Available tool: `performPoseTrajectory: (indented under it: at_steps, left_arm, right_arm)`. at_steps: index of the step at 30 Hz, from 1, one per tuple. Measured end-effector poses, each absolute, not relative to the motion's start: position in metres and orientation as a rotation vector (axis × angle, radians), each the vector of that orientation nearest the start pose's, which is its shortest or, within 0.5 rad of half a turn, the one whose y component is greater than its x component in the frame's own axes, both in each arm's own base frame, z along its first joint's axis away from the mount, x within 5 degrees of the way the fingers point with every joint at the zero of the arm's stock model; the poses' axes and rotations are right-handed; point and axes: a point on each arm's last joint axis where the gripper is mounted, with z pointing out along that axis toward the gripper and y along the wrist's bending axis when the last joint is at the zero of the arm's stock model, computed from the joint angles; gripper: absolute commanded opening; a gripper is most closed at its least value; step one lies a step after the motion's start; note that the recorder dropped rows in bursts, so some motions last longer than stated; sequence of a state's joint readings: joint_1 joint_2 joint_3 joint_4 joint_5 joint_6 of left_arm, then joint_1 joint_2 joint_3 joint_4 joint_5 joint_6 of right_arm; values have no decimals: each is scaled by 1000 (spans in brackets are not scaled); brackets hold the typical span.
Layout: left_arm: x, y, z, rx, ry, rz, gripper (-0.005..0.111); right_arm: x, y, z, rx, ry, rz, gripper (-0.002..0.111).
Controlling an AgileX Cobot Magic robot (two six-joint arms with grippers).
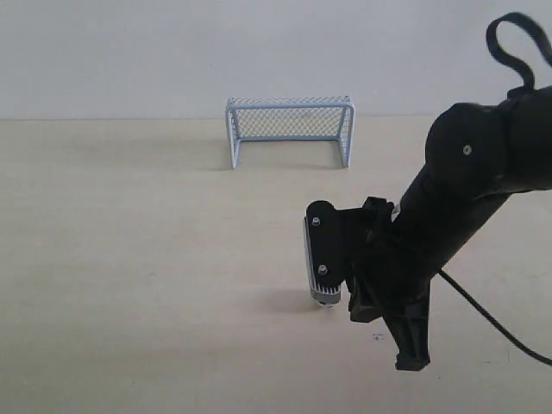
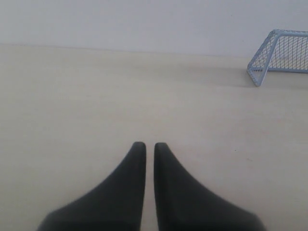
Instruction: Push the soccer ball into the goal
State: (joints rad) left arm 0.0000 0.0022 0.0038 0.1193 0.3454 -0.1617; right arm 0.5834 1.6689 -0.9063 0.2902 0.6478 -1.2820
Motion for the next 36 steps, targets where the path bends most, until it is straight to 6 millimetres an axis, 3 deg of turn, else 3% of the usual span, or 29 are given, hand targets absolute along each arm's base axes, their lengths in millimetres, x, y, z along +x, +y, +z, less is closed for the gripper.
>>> performPoseTrajectory:
  at_steps: [11,19,21,23,26,28,31,36]
  left_arm:
    - [54,4,181,-74,1831,2,6]
    - [54,4,181,-74,1831,2,6]
    - [54,4,181,-74,1831,2,6]
    - [54,4,181,-74,1831,2,6]
    - [54,4,181,-74,1831,2,6]
    - [54,4,181,-73,1829,2,6]
    - [54,4,181,-73,1829,2,6]
    - [54,4,181,-73,1829,2,6]
  right_arm:
    - [238,196,151,-2112,1898,269,0]
    - [226,195,145,-2205,1967,379,0]
    - [239,201,144,-2189,1932,313,0]
    - [270,207,144,-2131,1871,169,0]
    - [335,213,167,-1802,1872,-84,0]
    - [352,213,188,-1645,1843,-163,0]
    - [345,211,214,-1623,1775,-239,0]
    - [311,200,216,-1668,1840,-231,0]
